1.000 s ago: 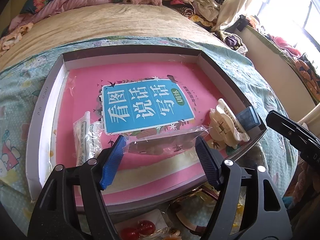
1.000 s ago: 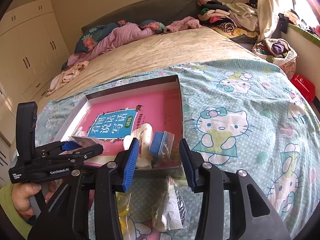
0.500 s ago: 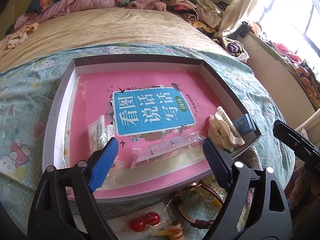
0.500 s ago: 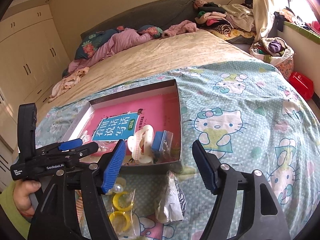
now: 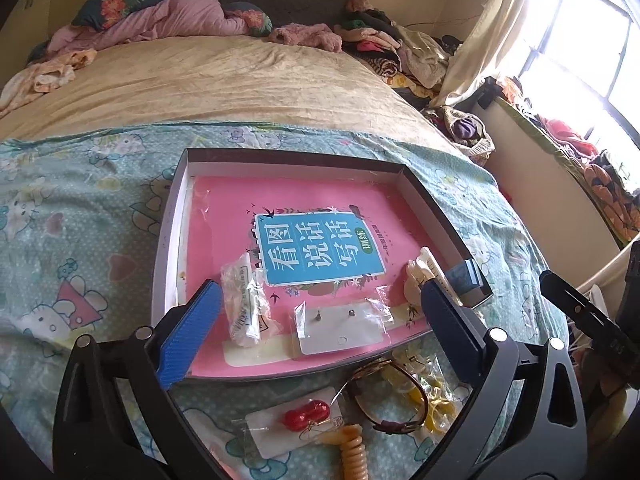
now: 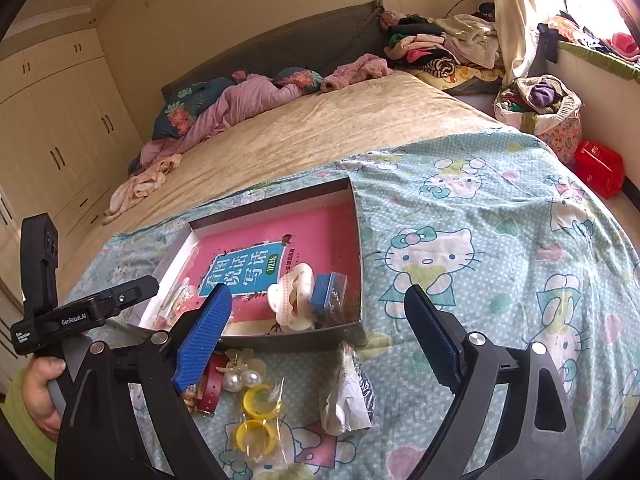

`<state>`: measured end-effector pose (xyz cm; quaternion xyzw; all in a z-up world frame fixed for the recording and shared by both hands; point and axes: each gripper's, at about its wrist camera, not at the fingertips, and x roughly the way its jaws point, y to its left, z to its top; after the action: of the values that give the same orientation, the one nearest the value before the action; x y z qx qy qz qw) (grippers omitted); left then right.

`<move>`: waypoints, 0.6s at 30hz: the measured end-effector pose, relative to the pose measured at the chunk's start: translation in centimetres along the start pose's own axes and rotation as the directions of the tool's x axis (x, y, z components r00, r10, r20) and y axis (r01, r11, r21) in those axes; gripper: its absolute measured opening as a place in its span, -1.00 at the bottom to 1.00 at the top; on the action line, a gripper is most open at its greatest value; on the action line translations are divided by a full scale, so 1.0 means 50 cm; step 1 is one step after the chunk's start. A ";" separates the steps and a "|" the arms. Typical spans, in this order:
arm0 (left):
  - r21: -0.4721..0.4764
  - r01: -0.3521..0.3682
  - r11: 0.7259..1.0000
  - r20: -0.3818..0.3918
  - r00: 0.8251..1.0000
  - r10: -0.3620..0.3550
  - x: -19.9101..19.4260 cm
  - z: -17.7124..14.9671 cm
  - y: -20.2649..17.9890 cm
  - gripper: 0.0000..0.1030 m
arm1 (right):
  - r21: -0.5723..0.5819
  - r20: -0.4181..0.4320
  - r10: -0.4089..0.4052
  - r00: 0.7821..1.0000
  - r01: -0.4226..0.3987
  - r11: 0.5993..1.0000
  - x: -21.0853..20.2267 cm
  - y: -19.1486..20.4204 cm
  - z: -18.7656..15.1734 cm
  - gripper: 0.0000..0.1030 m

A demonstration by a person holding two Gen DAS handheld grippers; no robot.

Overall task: Organize jewelry
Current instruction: 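Withdraw both open grippers from the box back over the jewelry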

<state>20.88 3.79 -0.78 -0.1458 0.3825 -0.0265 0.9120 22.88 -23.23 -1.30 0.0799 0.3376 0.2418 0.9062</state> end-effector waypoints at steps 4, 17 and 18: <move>-0.013 0.000 1.000 0.019 1.000 0.000 -0.023 0.004 0.009 0.81 | -0.008 0.018 0.005 1.000 -0.005 1.000 -0.017 0.010 0.003 0.71; -0.023 0.004 1.000 0.064 0.998 -0.002 -0.079 0.001 0.022 0.81 | -0.032 0.054 0.025 0.998 -0.023 0.999 -0.064 0.044 0.010 0.72; -0.024 0.003 1.000 0.066 0.998 -0.002 -0.082 0.001 0.023 0.81 | -0.036 0.056 0.027 0.998 -0.025 0.999 -0.068 0.048 0.010 0.72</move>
<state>17.95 5.56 1.79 -0.1579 0.3522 -0.0183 0.9223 20.07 -22.80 1.76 0.0753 0.3065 0.2571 0.9134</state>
